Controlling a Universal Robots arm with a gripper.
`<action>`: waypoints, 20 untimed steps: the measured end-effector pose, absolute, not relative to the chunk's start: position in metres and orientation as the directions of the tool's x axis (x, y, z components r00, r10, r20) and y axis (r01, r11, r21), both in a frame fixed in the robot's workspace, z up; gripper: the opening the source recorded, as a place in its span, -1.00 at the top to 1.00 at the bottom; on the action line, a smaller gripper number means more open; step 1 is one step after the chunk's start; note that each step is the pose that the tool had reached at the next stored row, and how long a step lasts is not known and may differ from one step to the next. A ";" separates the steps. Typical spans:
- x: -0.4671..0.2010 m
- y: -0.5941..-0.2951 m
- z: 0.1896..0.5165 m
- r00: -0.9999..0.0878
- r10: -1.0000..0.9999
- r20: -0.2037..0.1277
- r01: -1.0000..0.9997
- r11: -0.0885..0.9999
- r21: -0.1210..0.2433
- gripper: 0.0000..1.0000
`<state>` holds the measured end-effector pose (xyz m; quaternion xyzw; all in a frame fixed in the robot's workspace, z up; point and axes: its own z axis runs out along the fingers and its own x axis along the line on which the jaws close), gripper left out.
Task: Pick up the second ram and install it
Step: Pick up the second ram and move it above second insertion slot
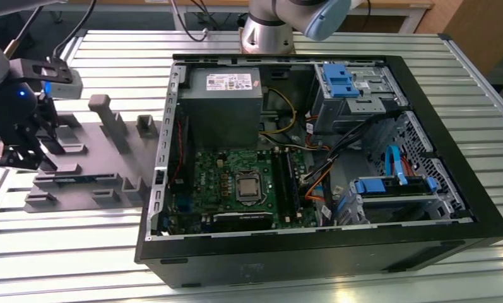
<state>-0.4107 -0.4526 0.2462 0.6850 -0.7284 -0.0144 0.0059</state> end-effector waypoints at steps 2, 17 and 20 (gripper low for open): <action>-0.411 -0.454 0.244 -0.062 -0.998 -0.011 -0.998 0.061 0.029 0.18; -0.411 -0.455 0.222 -0.053 -0.999 -0.011 -0.998 0.053 0.029 0.18; -0.411 -0.455 0.221 -0.051 -0.999 -0.011 -0.998 0.051 0.029 0.18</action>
